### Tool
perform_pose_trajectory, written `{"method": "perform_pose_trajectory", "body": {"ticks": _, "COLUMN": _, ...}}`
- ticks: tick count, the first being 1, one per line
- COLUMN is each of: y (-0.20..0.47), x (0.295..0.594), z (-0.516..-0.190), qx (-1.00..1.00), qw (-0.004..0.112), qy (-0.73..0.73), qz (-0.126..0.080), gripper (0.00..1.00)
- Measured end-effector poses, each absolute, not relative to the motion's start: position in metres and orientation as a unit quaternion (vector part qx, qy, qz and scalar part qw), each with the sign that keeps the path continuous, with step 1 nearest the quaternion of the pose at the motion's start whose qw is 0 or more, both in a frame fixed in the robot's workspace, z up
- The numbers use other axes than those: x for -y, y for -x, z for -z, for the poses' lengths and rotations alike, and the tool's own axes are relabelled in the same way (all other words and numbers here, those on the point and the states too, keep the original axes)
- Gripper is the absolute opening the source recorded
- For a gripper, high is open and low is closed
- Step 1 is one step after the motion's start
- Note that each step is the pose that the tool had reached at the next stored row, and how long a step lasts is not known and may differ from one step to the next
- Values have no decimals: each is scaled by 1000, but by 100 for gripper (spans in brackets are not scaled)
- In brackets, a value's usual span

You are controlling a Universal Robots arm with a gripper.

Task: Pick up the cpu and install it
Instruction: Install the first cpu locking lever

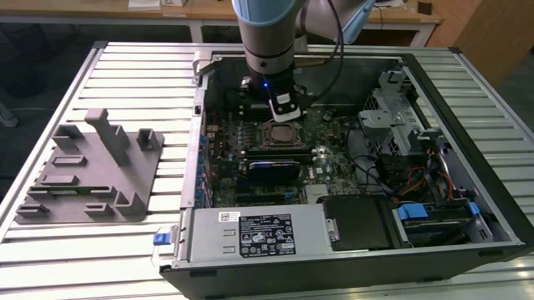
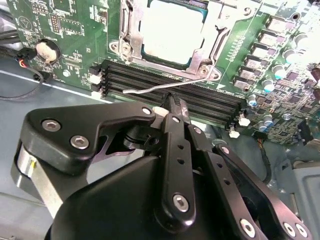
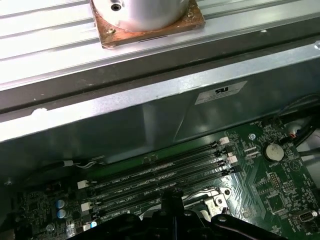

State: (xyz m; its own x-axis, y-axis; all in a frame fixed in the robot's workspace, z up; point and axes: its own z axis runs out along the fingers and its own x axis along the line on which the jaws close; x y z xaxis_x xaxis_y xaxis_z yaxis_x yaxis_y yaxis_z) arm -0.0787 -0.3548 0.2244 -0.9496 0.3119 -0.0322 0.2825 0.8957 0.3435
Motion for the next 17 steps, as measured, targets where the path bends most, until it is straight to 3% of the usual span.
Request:
{"method": "perform_pose_trajectory", "body": {"ticks": 7, "y": 79, "x": 355, "z": -223, "qx": -973, "qw": 44, "qy": -153, "qz": -170, "gripper": 11}}
{"method": "perform_pose_trajectory", "body": {"ticks": 14, "y": 78, "x": 355, "z": -219, "qx": -972, "qw": 63, "qy": -149, "qz": -173, "gripper": 11}}
{"method": "perform_pose_trajectory", "body": {"ticks": 17, "y": 78, "x": 355, "z": -217, "qx": -972, "qw": 64, "qy": -149, "qz": -173, "gripper": 11}}
